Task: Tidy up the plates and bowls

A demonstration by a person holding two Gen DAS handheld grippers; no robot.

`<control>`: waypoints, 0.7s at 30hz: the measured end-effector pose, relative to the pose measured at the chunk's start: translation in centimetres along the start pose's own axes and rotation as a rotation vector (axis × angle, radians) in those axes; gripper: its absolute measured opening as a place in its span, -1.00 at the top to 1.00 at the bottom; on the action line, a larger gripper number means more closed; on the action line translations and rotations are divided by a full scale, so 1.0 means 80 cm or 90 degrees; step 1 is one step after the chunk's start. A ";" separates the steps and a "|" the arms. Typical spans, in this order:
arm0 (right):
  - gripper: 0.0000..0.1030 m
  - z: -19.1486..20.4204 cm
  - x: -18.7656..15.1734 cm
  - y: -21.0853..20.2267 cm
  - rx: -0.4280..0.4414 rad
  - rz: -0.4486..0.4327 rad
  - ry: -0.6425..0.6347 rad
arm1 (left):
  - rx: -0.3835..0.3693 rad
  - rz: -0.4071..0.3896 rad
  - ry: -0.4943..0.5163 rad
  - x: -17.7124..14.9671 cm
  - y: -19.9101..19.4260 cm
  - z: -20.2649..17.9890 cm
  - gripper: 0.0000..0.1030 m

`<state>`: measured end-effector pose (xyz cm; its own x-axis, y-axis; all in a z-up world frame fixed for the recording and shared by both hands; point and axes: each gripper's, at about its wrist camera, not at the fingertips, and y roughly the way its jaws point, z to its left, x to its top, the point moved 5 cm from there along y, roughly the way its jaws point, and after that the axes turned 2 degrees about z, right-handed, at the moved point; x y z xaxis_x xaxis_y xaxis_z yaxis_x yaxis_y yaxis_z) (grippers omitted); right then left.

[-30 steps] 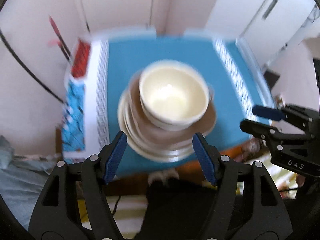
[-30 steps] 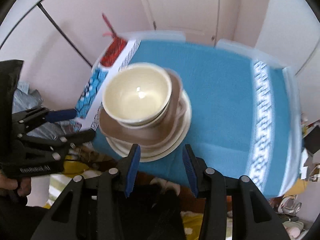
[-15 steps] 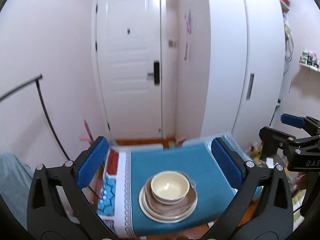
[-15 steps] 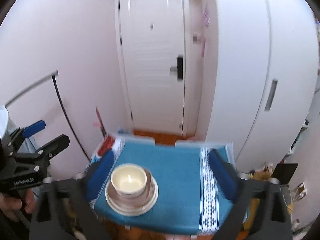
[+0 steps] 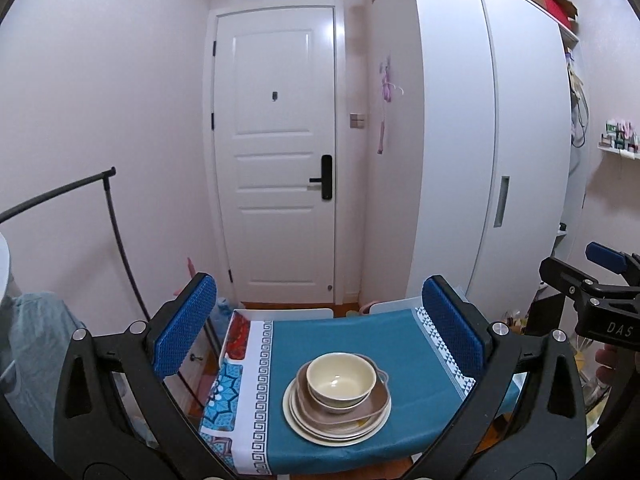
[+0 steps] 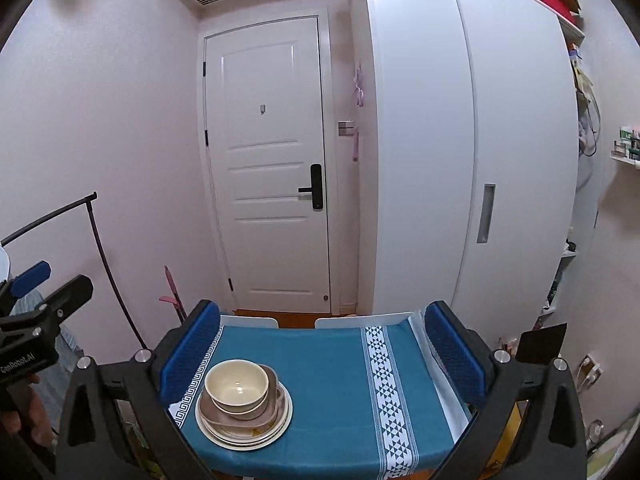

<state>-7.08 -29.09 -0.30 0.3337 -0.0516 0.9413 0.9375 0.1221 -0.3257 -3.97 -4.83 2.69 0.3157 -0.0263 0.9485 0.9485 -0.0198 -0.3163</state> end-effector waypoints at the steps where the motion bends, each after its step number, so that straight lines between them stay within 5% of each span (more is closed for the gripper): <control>1: -0.98 0.000 -0.001 0.000 -0.002 -0.001 -0.002 | 0.000 0.000 0.000 -0.001 -0.003 -0.001 -0.99; 21: -0.98 0.008 0.004 -0.016 -0.016 -0.015 -0.017 | 0.002 -0.022 -0.012 0.003 -0.020 0.002 -0.99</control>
<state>-8.24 -28.64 0.46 0.3095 -0.0282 0.9505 0.9473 0.0958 -0.3057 -5.40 -4.67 3.40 0.2829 -0.0068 0.9591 0.9590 -0.0172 -0.2830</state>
